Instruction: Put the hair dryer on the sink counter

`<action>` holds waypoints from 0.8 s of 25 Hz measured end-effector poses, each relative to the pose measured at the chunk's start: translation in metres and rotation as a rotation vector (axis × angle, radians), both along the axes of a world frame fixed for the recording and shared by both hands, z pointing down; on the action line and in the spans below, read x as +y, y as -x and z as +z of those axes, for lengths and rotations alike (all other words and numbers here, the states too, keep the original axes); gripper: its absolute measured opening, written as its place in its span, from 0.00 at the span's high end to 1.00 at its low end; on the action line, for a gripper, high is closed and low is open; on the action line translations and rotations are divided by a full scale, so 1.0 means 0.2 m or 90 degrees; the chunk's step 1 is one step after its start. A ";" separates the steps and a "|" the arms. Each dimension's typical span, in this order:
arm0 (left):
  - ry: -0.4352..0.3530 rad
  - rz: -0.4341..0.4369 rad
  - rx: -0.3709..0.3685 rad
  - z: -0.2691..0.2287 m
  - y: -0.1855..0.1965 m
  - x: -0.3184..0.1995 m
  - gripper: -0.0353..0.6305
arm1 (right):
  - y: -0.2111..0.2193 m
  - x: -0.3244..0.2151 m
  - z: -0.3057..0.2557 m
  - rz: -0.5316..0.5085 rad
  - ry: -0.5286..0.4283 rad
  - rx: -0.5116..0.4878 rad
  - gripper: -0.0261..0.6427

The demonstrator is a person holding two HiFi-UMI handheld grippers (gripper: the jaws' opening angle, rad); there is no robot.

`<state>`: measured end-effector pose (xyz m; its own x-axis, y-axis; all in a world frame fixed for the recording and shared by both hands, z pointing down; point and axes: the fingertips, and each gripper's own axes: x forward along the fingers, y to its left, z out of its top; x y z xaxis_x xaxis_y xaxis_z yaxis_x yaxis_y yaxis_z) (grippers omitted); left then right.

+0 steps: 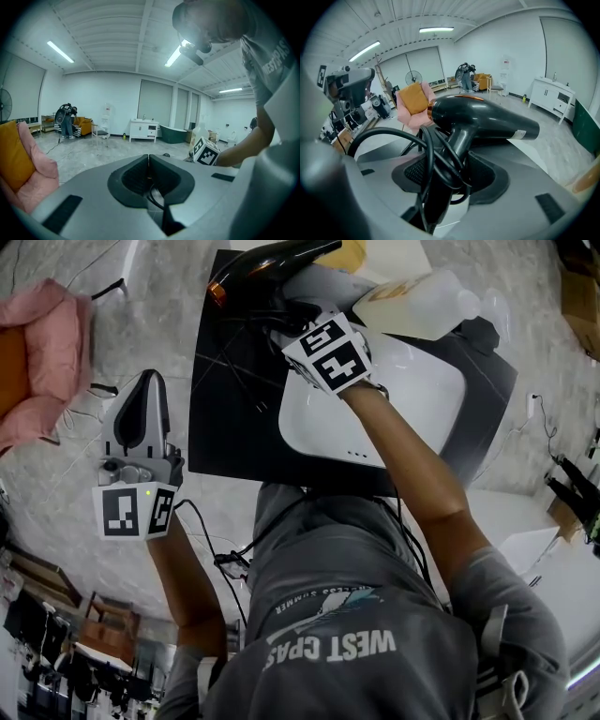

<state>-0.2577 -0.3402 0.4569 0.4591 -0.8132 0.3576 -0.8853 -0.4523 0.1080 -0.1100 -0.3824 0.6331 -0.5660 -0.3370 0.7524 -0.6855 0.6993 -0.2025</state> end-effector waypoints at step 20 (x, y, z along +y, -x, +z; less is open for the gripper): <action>-0.031 -0.031 -0.012 -0.16 0.13 0.05 0.92 | -0.03 0.04 0.02 -0.075 0.056 0.061 0.48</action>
